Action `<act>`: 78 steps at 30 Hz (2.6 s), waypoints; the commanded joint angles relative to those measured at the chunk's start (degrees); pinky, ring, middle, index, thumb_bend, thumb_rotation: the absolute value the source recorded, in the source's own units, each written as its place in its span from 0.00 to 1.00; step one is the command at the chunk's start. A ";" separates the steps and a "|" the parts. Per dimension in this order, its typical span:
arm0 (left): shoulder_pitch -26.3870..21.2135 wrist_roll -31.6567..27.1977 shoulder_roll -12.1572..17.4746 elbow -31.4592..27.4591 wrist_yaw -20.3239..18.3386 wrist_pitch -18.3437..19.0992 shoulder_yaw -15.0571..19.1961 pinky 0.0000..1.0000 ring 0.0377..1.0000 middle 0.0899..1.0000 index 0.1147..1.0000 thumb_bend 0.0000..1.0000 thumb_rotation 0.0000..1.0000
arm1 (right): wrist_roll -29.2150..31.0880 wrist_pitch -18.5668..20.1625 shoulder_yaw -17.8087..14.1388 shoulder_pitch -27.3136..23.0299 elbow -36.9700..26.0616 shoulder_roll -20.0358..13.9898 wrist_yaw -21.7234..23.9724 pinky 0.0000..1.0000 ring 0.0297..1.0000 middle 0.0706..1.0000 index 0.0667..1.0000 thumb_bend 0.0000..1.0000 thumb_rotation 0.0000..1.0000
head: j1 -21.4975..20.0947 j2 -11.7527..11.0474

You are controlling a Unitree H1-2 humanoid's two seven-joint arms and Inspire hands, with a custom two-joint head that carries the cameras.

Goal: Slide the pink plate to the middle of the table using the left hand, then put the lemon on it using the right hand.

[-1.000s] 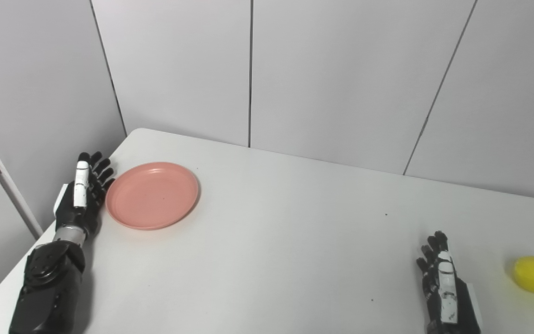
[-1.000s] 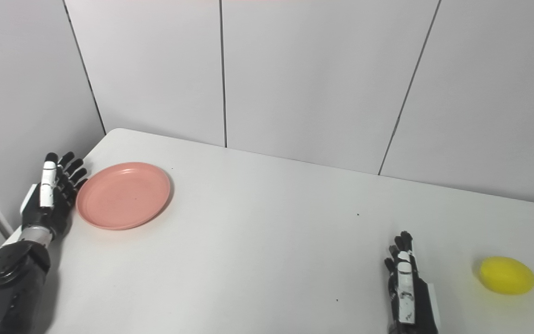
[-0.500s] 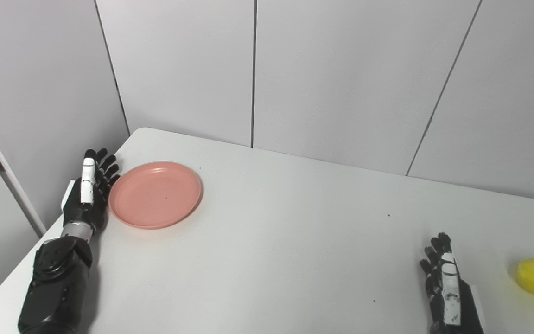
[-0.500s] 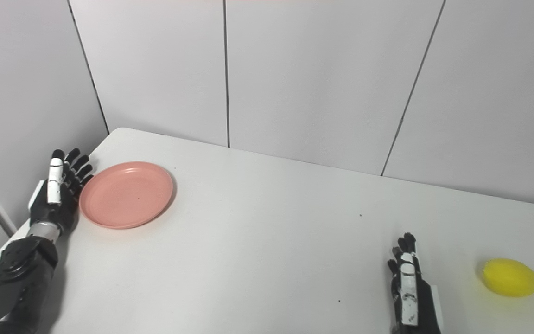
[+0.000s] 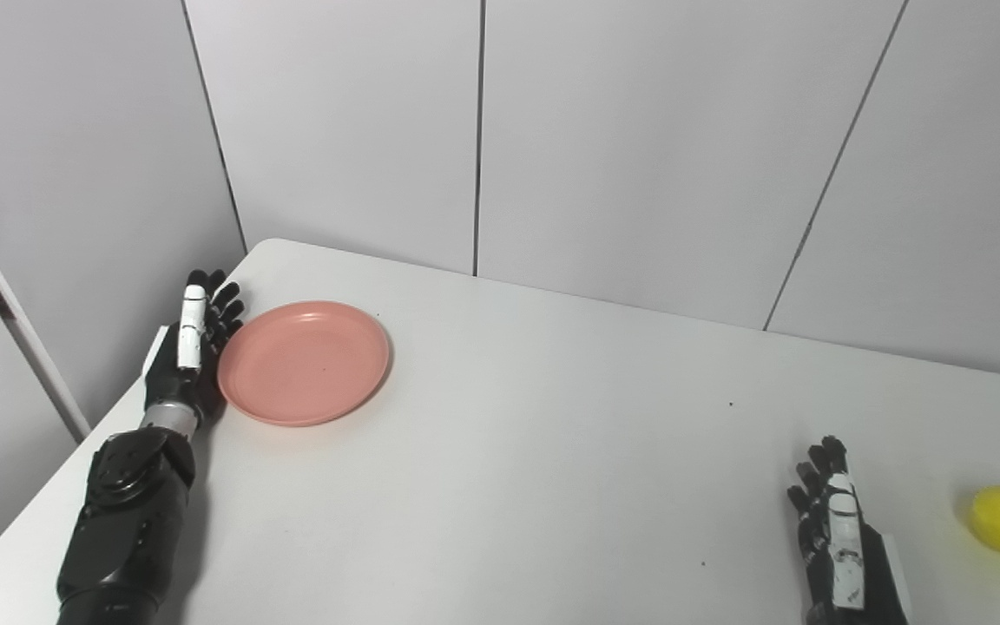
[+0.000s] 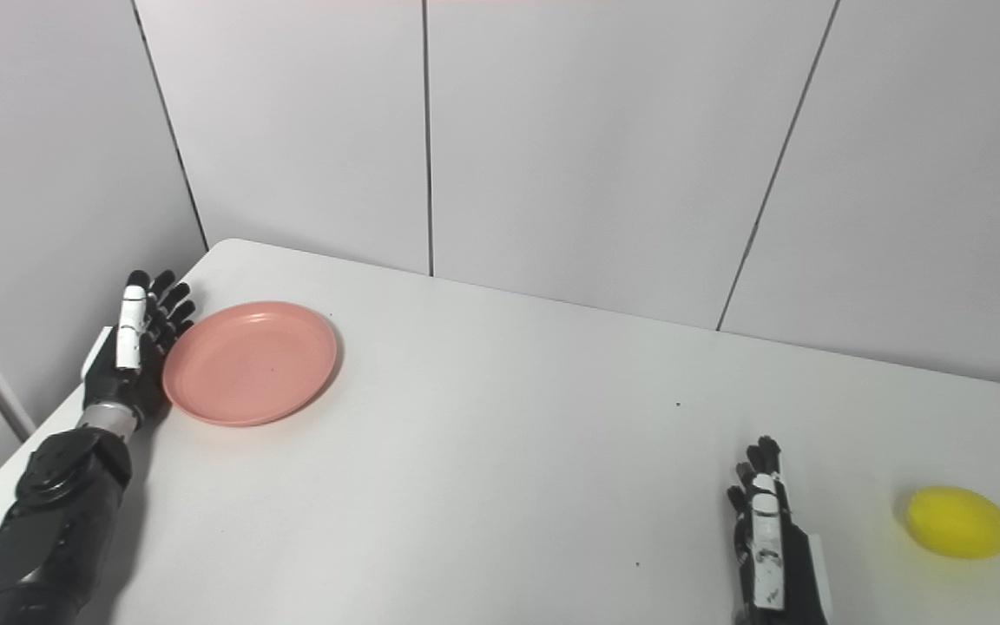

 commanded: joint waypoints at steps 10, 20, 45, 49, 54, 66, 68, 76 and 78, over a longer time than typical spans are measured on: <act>-4.23 -1.12 -2.86 1.65 -3.17 0.42 -2.37 0.98 0.95 0.94 0.93 0.56 1.00 | 0.23 -0.57 0.00 -0.04 -0.48 -0.28 0.83 1.00 1.00 1.00 1.00 0.16 1.00 | -0.35 0.47; -3.89 -1.49 -4.87 -1.81 -3.27 2.38 -3.72 0.95 0.94 0.93 0.92 0.56 1.00 | -0.09 -0.86 0.15 -0.16 -0.05 -0.30 0.81 1.00 1.00 1.00 1.00 0.17 1.00 | -0.69 0.52; -3.26 0.38 -9.12 -9.46 -3.81 7.42 -8.59 0.97 0.95 0.94 0.93 0.56 1.00 | -0.97 -1.02 0.56 -0.14 0.16 0.33 0.26 1.00 1.00 1.00 1.00 0.18 1.00 | -2.31 1.22; -3.26 0.15 -9.52 -9.61 -3.72 7.70 -9.15 0.97 0.95 0.94 0.93 0.55 1.00 | -1.28 -0.61 0.66 -0.10 -0.05 0.40 0.26 1.00 1.00 1.00 1.00 0.19 1.00 | -2.60 1.36; -3.21 -0.13 -10.23 -10.01 -3.86 8.31 -9.64 0.97 0.95 0.94 0.92 0.53 1.00 | -1.42 -1.50 0.67 -0.13 0.12 0.58 0.42 1.00 1.00 1.00 1.00 0.19 1.00 | -2.88 1.70; -2.04 0.13 -11.64 -12.36 -4.78 9.93 -11.65 0.97 0.95 0.95 0.93 0.54 1.00 | -2.36 -0.90 0.79 -0.04 -0.21 1.14 -0.15 1.00 1.00 1.00 1.00 0.21 1.00 | -4.08 2.34; -1.79 0.49 -11.84 -12.69 -4.90 9.76 -12.28 0.98 0.95 0.95 0.93 0.54 1.00 | -2.30 -1.16 0.79 -0.04 -0.04 1.26 -0.12 1.00 0.99 1.00 1.00 0.22 1.00 | -4.30 2.46; -1.18 0.23 -13.80 -13.31 -5.07 10.09 -13.97 0.97 0.94 0.94 0.92 0.53 1.00 | -2.68 -0.83 0.93 -0.01 -0.33 1.72 -0.33 1.00 1.00 1.00 1.00 0.21 1.00 | -5.31 3.30; -1.03 0.74 -14.31 -13.45 -4.73 10.14 -14.26 0.96 0.94 0.94 0.93 0.53 1.00 | -2.78 -0.59 1.02 0.04 -0.58 1.76 -0.36 1.00 1.00 1.00 1.00 0.21 1.00 | -5.46 3.45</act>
